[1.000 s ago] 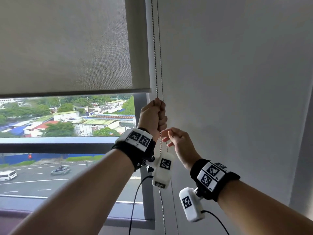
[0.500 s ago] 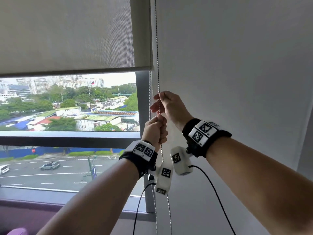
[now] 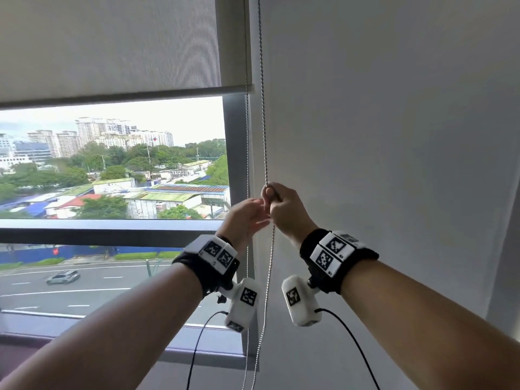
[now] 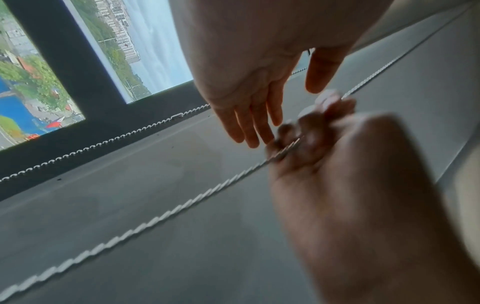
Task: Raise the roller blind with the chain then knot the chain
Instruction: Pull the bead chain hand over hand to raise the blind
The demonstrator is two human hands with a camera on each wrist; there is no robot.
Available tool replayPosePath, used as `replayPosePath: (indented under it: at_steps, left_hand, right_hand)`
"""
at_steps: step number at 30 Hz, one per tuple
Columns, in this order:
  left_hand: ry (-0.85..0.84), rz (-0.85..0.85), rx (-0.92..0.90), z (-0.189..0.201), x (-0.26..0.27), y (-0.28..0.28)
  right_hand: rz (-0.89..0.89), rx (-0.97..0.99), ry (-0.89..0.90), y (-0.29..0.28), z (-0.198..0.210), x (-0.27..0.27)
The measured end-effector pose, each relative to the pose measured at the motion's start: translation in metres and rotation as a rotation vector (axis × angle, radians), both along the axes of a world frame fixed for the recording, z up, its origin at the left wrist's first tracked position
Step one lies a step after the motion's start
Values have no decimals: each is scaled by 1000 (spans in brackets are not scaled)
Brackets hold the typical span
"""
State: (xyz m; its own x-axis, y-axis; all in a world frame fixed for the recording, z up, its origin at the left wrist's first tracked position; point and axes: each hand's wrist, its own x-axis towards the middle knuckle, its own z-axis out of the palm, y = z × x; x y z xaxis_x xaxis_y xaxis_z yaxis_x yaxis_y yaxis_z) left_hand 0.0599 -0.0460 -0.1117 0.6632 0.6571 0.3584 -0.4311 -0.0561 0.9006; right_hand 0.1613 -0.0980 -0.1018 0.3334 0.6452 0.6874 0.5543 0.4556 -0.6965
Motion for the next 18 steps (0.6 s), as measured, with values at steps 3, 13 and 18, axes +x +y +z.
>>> replayPosePath:
  at_steps: [3,13,18]
  left_hand:
    - [-46,-24,21,29,-6,-2]
    - [-50,-91,-48,81,18,-25]
    - [-76,-20,-5,84,31,-27]
  right_hand:
    - [6,-41,45,0,-19,4]
    - [38,-27,76,-15,-52,0]
    - [17,-82,132,-12,-79,15]
